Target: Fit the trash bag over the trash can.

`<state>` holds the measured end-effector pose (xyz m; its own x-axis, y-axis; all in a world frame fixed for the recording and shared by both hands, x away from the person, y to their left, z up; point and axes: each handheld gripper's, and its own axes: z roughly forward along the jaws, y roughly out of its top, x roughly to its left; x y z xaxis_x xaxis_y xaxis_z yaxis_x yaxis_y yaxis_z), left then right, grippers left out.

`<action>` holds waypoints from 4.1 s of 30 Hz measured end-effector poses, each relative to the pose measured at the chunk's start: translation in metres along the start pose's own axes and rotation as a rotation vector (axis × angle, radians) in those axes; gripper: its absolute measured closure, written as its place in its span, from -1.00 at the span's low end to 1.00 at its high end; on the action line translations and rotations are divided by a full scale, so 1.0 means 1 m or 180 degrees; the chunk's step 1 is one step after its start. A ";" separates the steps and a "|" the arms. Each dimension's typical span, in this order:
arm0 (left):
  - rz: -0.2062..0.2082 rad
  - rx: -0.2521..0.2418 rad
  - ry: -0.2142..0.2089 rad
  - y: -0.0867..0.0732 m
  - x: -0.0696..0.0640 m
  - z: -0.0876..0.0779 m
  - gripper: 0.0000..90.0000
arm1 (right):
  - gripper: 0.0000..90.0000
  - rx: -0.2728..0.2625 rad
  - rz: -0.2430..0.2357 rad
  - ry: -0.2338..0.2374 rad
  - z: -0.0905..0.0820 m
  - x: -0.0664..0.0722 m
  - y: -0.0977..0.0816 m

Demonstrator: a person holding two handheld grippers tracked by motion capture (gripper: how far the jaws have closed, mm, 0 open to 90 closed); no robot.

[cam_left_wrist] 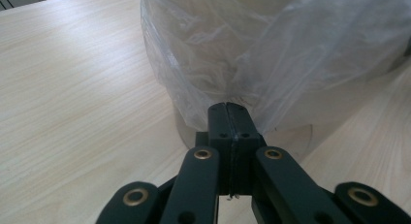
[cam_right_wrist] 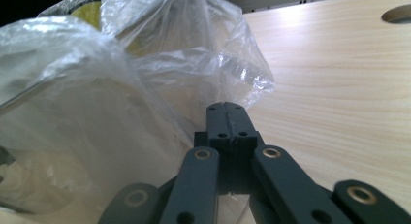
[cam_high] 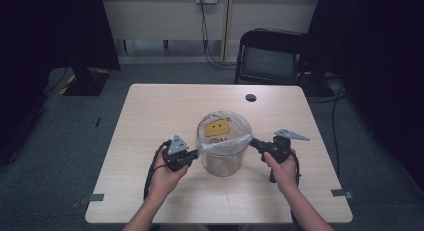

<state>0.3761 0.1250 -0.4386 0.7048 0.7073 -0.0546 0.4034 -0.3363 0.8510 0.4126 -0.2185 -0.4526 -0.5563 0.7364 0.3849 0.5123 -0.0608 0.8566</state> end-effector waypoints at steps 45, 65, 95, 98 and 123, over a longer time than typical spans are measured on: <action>-0.0038 -0.0301 -0.0221 0.013 -0.001 -0.050 0.15 | 0.01 0.0507 -0.0689 0.0140 -0.013 0.044 -0.009; -0.0128 -0.0350 -0.0337 0.012 0.000 -0.044 0.88 | 1.00 0.0193 -0.0967 0.0214 0.006 0.010 0.028; 0.0224 -0.0354 -0.0388 0.006 -0.016 -0.039 0.92 | 1.00 0.0432 -0.1152 0.0195 -0.005 0.017 0.007; 0.0240 -0.0416 -0.0369 0.006 -0.018 -0.044 0.95 | 1.00 0.0446 -0.1098 0.0170 0.004 0.013 0.003; 0.0124 -0.0279 -0.0057 0.000 0.013 -0.029 0.95 | 1.00 0.0468 -0.1096 0.0209 0.011 0.044 -0.001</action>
<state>0.3684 0.1523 -0.4242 0.7296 0.6832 -0.0291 0.3234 -0.3072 0.8950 0.3945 -0.1787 -0.4402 -0.7506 0.6518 0.1082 0.3737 0.2837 0.8831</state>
